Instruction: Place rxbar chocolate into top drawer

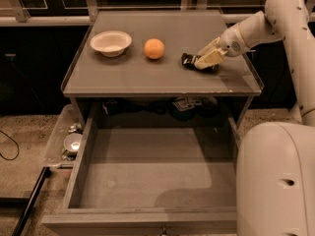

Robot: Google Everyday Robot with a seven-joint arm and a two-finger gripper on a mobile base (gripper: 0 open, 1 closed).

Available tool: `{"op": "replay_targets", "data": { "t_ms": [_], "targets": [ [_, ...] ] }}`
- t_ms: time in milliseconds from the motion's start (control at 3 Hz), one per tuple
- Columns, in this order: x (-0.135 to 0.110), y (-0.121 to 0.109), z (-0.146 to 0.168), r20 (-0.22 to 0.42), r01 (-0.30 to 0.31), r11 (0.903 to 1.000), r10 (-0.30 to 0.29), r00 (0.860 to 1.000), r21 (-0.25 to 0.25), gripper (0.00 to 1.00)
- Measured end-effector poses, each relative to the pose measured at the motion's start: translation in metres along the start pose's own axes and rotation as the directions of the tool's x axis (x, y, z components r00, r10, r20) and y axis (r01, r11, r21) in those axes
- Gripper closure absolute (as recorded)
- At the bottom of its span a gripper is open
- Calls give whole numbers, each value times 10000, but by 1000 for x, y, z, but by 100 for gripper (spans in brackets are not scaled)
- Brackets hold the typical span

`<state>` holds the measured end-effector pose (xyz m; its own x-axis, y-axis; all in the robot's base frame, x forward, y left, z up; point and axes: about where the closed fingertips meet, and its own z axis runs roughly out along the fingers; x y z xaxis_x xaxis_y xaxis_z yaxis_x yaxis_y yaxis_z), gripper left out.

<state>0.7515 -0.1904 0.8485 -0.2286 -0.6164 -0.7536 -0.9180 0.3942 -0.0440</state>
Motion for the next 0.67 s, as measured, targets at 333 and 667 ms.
{"op": "replay_targets", "data": {
  "t_ms": [333, 667],
  "targets": [
    [-6, 19, -22, 248, 309, 9994, -305, 9992, -145, 100],
    [-8, 43, -42, 407, 682, 9976, -675, 9969, -154, 100]
  ]
}}
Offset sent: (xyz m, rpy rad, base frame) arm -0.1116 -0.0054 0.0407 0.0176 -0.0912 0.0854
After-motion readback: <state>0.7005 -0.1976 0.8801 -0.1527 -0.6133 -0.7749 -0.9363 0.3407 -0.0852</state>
